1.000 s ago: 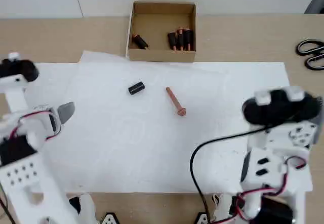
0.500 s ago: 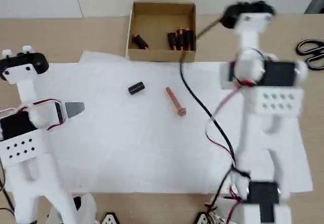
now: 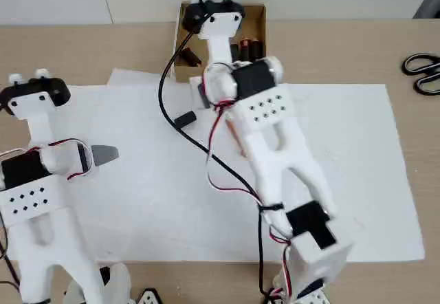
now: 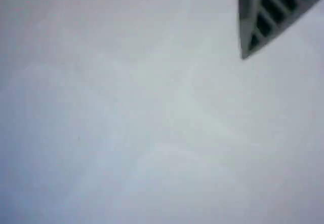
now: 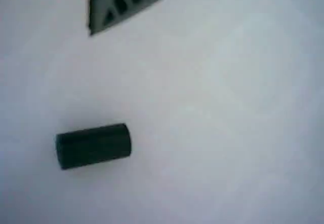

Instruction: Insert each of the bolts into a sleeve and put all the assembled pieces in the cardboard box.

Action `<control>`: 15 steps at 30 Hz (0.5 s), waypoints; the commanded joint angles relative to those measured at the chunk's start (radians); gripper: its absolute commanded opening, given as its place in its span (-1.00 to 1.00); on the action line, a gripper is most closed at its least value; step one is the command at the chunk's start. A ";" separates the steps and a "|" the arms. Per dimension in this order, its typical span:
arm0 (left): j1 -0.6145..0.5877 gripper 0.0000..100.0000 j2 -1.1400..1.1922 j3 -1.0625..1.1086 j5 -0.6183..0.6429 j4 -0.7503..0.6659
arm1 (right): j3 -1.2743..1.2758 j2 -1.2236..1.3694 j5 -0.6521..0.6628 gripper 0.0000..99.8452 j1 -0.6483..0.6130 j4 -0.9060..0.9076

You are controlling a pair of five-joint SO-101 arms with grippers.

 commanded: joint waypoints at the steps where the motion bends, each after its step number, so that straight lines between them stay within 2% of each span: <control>1: 0.006 -0.28 0.000 0.012 0.008 0.002 | -0.044 0.090 -0.057 -0.43 -0.033 -0.071; 6: 0.006 -0.28 -0.002 0.064 0.008 0.003 | -0.044 0.194 -0.015 -0.43 -0.091 -0.099; 12: 0.006 -0.28 -0.002 0.117 0.008 -0.020 | -0.044 0.263 -0.023 -0.44 -0.108 -0.318; 15: 0.006 -0.28 -0.002 0.122 0.008 -0.020 | -0.044 0.288 -0.097 -0.44 -0.107 -0.432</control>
